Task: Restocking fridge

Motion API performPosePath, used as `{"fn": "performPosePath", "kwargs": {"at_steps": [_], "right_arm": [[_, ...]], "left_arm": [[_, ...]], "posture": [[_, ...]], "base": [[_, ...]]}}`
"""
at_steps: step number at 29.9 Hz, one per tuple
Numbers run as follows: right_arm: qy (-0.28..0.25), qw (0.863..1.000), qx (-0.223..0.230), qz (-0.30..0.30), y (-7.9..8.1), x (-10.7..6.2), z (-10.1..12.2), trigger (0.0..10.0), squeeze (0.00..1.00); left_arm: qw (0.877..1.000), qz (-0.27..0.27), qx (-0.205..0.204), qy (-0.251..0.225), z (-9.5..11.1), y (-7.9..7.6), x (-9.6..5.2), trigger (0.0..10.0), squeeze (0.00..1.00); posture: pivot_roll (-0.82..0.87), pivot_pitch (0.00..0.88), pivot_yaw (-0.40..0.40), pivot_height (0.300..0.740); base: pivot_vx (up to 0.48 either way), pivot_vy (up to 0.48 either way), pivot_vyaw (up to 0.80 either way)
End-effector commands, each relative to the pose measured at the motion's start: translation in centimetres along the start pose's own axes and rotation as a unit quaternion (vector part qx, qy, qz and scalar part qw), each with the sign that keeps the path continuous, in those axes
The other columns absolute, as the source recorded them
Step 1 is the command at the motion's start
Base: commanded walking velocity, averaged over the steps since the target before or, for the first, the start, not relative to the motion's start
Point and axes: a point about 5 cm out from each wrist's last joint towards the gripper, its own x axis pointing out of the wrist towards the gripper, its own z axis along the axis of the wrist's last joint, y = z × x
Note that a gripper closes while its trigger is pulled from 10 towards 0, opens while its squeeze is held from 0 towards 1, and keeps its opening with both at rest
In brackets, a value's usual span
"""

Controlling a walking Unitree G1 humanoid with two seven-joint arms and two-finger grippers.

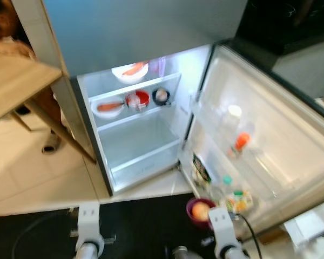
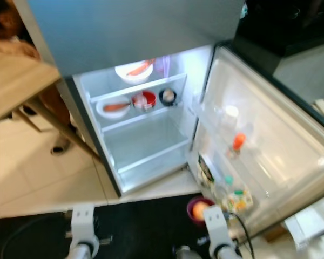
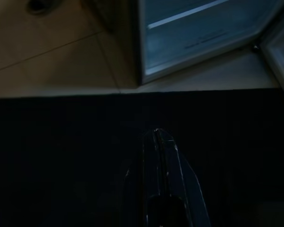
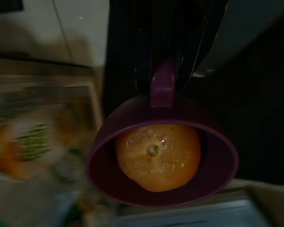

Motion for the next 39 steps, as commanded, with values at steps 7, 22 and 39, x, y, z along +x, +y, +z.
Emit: {"fn": "performPosePath", "kwargs": {"at_steps": [7,22,39], "right_arm": [[-0.009,1.0,0.0,-0.004,-0.2,0.5,0.9,10.0,0.0],[-0.005,1.0,-0.011,0.015,0.5,0.7,1.1,10.0,0.0],[-0.003,1.0,-0.012,0.028,1.2,0.8,1.2,10.0,0.0]], "left_arm": [[1.0,0.018,-0.002,0.015,-0.3,0.6,0.0,10.0,0.0],[0.999,0.031,0.016,0.021,-0.7,1.2,-0.3,10.0,0.0],[0.998,0.047,0.029,0.022,-0.8,2.0,-0.5,10.0,0.0]], "posture": [[-0.12,0.068,0.005,0.731],[-0.08,0.056,-0.02,0.731],[-0.06,0.061,-0.02,0.731]], "base": [[-0.084,0.0,0.0],[0.0,0.0,0.0],[0.147,0.0,0.0]]}}
